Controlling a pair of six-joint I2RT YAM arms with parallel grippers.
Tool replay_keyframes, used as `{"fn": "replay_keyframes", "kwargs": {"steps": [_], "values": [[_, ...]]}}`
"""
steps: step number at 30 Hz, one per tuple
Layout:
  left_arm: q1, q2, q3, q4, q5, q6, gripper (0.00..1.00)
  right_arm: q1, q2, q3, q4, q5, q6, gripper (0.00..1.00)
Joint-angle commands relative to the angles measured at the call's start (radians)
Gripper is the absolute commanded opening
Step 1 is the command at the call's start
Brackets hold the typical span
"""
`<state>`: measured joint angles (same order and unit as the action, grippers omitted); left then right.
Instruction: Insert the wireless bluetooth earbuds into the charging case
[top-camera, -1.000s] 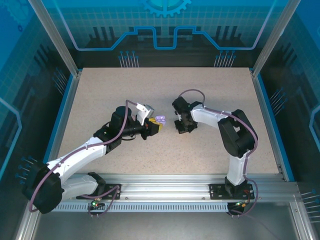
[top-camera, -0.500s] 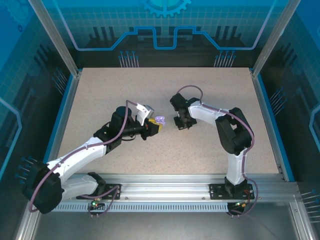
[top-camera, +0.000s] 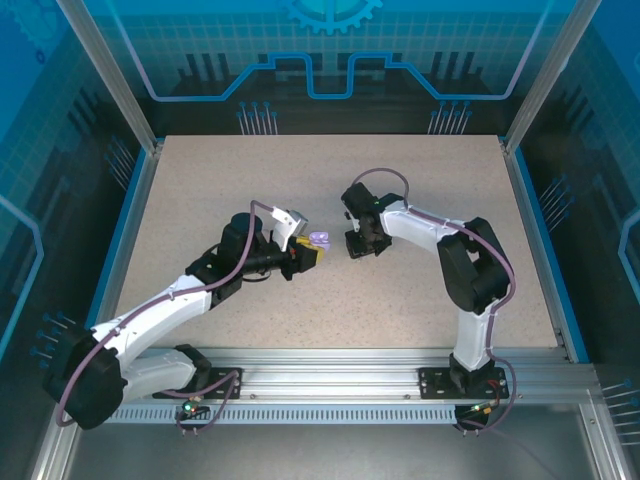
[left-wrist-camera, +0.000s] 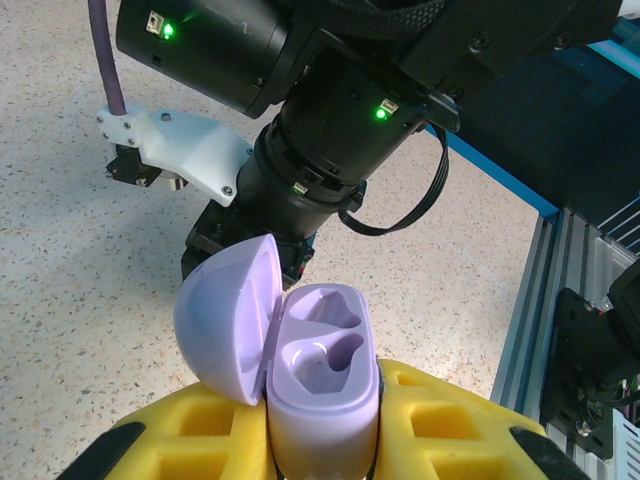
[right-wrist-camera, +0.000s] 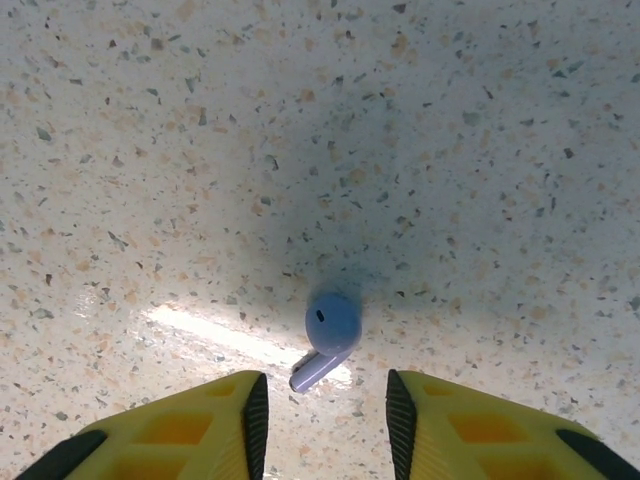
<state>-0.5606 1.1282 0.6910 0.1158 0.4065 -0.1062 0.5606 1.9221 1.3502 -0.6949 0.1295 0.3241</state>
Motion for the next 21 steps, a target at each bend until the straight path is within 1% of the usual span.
{"fn": "replay_keyframes", "kwargs": {"steps": [1,12,21], "values": [[-0.005,-0.028,0.001,-0.005,-0.01,-0.002,0.13,-0.01,0.04,0.031,-0.009,-0.03,0.009,0.39],[-0.005,-0.028,-0.002,-0.004,-0.011,-0.003,0.13,-0.011,0.111,0.063,-0.015,0.004,0.021,0.4],[-0.005,-0.03,-0.001,-0.008,-0.012,-0.002,0.13,-0.011,0.142,0.07,-0.021,0.025,0.035,0.33]]}}
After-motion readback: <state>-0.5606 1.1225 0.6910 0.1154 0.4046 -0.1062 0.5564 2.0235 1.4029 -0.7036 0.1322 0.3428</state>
